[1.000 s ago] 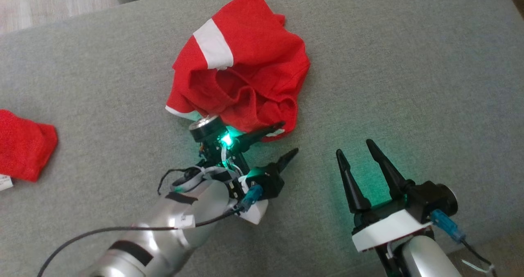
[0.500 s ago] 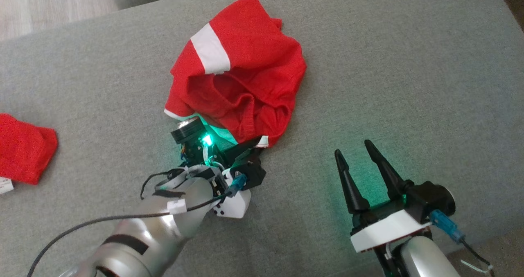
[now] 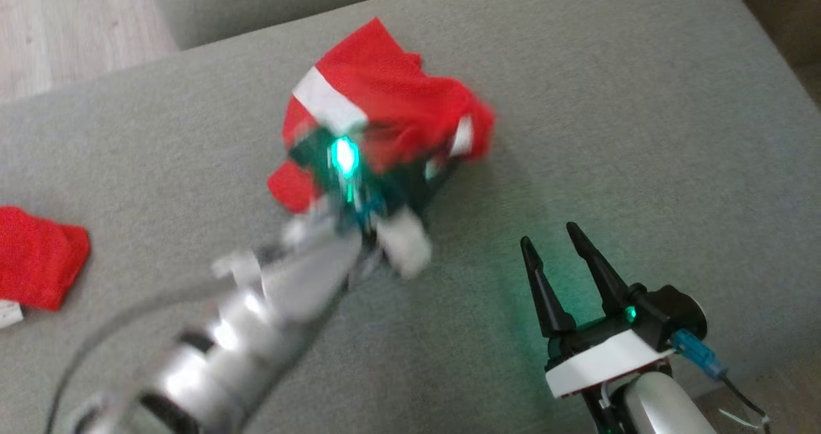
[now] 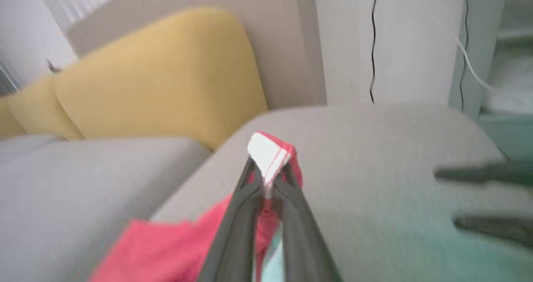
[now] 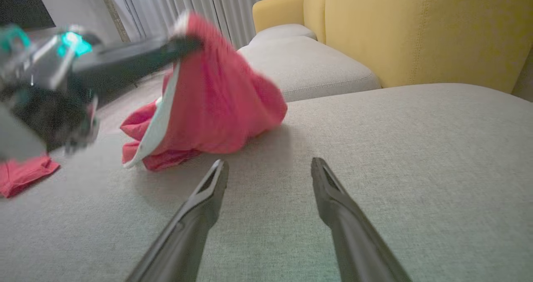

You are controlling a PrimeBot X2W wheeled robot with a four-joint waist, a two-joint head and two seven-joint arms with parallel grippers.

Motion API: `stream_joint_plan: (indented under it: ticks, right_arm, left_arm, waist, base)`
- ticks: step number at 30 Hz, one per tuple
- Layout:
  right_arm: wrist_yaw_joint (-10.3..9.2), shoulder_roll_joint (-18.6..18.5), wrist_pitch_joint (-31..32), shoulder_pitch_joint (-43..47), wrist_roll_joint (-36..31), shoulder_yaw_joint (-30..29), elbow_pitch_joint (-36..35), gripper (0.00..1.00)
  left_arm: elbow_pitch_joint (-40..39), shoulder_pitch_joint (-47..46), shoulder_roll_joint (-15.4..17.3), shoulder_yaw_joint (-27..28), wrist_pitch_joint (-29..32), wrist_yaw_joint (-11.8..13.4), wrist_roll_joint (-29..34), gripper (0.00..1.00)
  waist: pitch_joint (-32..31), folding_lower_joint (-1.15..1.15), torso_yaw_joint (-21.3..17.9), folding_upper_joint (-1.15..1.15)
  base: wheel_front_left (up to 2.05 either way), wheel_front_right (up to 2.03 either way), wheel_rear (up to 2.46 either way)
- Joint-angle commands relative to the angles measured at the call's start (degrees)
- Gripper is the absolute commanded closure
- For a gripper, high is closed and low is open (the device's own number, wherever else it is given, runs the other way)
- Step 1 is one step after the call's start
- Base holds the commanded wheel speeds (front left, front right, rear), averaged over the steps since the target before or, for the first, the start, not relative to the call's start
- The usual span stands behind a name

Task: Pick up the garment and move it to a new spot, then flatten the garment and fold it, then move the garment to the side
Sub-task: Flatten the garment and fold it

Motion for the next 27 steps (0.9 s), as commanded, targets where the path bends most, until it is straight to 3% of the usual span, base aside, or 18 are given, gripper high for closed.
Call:
stream_joint_plan:
  ticks: [1, 6, 10, 16, 20, 21, 22, 23, 27]
  right_arm:
    - [-0.04, -0.17, -0.21, -1.13, 0.68, 1.53, -1.65, 0.0]
    - [-0.04, -0.17, -0.21, -0.92, 1.93, 1.54, -2.23, 0.0]
    - [-0.04, -0.17, -0.21, -0.89, 2.52, 1.17, -2.61, 0.0]
    - [-0.04, -0.17, -0.21, -0.49, 2.31, -0.22, -2.5, 0.0]
    - [-0.04, -0.17, -0.21, -0.27, 0.95, -1.34, -1.98, 0.0]
    - [-0.04, -0.17, -0.21, -0.28, 0.65, -1.45, -1.89, 0.0]
    - [-0.04, -0.17, -0.21, -0.29, 0.49, -1.68, -1.87, 0.0]
    - [-0.04, -0.17, -0.21, -0.33, 0.44, -1.97, -1.88, 0.0]
    - [-0.04, -0.17, -0.21, 0.1, 0.59, -3.38, -2.09, 0.0]
  left_arm:
    - [-3.95, -7.92, 0.52, 3.68, -0.35, 0.15, -1.86, 1.0]
    - [-6.76, -20.26, 1.88, 10.87, -0.37, 1.33, -4.39, 1.0]
    - [-3.93, -23.33, 3.43, 12.95, -0.03, 1.83, -5.32, 1.0]
    - [-0.05, -8.51, 3.78, 13.28, -0.14, 4.39, -8.91, 1.0]
    - [0.01, 5.11, 2.22, 11.98, -0.31, 3.98, -11.82, 1.0]
    - [-2.14, 7.93, 1.92, 11.87, -0.33, 3.42, -12.27, 0.76]
    - [-4.92, 11.03, 1.68, 12.39, -0.34, 2.92, -13.12, 0.29]
    - [-8.13, 14.04, 1.57, 12.77, -0.35, 2.48, -13.32, 0.0]
    - [-20.36, 25.33, 4.1, 13.68, -0.36, 1.06, -12.12, 0.0]
  waist:
    - [-0.74, 0.0, -0.71, 0.0]
    - [-1.38, 0.0, -1.53, 0.0]
    - [-1.37, 0.0, -1.37, 0.0]
    - [-0.9, 0.0, 0.43, 0.0]
    - [-0.04, 0.0, 3.08, 0.0]
    - [0.11, 0.0, 3.54, 0.0]
    - [0.18, 0.0, 3.96, 0.0]
    - [0.22, 0.0, 4.34, 0.0]
    - [-0.23, 0.0, 5.89, 0.0]
  base:
    - [0.0, 0.0, 0.0]
    - [0.0, 0.0, 0.0]
    - [0.0, 0.0, 0.0]
    - [0.0, 0.0, 0.0]
    - [0.0, 0.0, 0.0]
    - [0.0, 0.0, 0.0]
    - [0.0, 0.0, 0.0]
    - [0.0, 0.0, 0.0]
    - [0.0, 0.0, 0.0]
